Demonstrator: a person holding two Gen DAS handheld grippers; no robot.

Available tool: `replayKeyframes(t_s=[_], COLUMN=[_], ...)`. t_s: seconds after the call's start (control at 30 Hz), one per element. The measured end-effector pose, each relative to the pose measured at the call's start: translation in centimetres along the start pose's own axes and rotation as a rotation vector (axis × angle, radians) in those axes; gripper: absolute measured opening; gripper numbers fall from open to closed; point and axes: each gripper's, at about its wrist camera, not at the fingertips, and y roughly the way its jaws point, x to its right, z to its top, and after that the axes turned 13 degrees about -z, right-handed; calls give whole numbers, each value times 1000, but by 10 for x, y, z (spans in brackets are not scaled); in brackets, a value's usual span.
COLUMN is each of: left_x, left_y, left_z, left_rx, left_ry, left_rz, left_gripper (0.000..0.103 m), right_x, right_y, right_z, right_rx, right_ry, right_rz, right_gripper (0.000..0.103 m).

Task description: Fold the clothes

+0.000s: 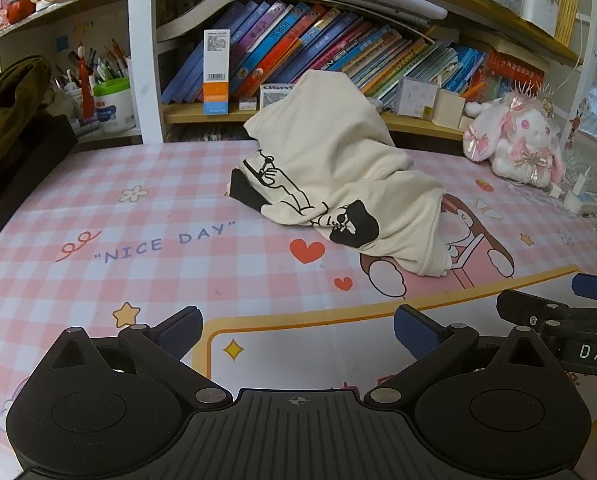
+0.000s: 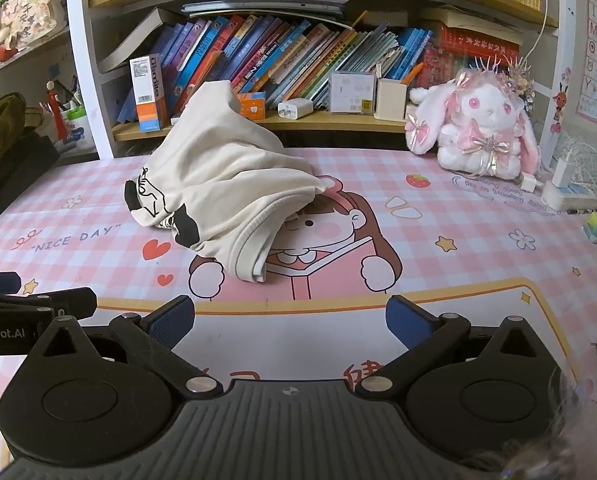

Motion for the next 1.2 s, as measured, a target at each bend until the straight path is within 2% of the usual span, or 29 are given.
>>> replayKeyframes(t_s=[1.2], left_x=[-1], left_y=[-7], left_z=[-2], left_rx=[6], left_ry=[3], left_rz=[5], left_gripper=[103], right_x=[-2], right_y=[-4], right_z=[-1], right_rx=[-8], right_ry=[2], right_rz=[8], right_gripper=[103])
